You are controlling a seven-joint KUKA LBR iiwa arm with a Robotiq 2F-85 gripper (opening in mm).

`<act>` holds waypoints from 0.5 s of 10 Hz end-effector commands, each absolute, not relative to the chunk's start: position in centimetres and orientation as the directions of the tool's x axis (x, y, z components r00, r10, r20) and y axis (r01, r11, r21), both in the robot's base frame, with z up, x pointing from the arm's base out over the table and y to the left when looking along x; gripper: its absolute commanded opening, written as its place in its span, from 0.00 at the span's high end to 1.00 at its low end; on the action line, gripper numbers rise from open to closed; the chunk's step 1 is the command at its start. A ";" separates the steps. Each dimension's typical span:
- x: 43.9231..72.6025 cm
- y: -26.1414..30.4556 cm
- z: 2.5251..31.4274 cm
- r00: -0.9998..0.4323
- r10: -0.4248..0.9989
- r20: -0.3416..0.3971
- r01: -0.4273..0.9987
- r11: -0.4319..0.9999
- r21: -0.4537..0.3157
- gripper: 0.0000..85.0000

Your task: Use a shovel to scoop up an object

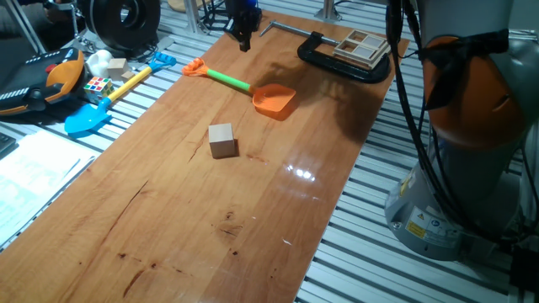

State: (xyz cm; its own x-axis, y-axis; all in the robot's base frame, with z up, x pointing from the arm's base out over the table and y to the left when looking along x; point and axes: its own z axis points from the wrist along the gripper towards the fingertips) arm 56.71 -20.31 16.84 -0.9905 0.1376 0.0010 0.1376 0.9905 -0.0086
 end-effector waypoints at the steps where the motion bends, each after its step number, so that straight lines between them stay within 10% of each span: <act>1: 56.6 -20.2 16.8 -0.990 0.140 0.002 0.140 0.990 -0.006 1.00; 5: 56.6 -20.1 16.8 -0.977 0.211 0.018 0.211 0.977 0.010 1.00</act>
State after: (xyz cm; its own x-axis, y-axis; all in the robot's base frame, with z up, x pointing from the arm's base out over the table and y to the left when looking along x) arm 56.58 -20.07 16.85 -0.9774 0.2105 0.0176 0.2107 0.9775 0.0091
